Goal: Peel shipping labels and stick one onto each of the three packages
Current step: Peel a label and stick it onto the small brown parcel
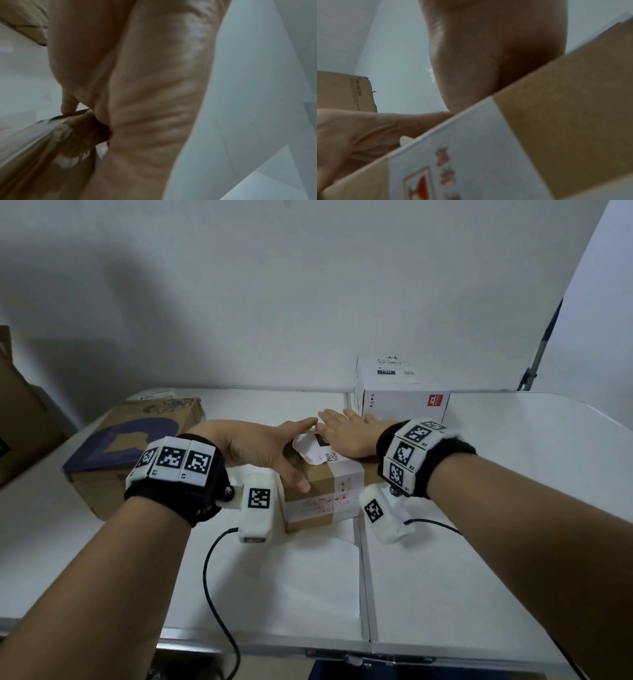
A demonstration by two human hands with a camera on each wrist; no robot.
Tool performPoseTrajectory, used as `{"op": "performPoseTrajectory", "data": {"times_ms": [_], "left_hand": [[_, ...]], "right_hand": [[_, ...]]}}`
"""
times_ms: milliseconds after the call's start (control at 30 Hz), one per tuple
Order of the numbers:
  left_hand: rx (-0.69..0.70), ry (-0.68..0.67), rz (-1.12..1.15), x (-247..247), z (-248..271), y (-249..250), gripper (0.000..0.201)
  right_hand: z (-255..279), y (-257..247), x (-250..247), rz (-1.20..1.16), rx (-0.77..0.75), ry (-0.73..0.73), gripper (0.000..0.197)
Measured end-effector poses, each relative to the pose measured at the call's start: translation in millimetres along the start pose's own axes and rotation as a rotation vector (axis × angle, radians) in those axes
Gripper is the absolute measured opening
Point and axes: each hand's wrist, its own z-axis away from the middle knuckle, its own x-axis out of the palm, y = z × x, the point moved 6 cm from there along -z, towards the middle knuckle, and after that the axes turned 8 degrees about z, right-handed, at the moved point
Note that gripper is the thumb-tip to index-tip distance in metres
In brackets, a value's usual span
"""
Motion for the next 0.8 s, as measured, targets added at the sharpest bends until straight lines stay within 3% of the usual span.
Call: {"op": "performPoseTrajectory", "data": {"times_ms": [500, 800], "left_hand": [[-0.042, 0.018, 0.029, 0.9, 0.6, -3.8, 0.116], [-0.028, 0.012, -0.024, 0.7, 1.1, -1.2, 0.124]], "right_hand": [[-9.6, 13.5, -12.5, 0.070, 0.064, -0.017, 0.045], [14.5, 18.0, -7.9, 0.112, -0.003, 0.014, 0.048]]}}
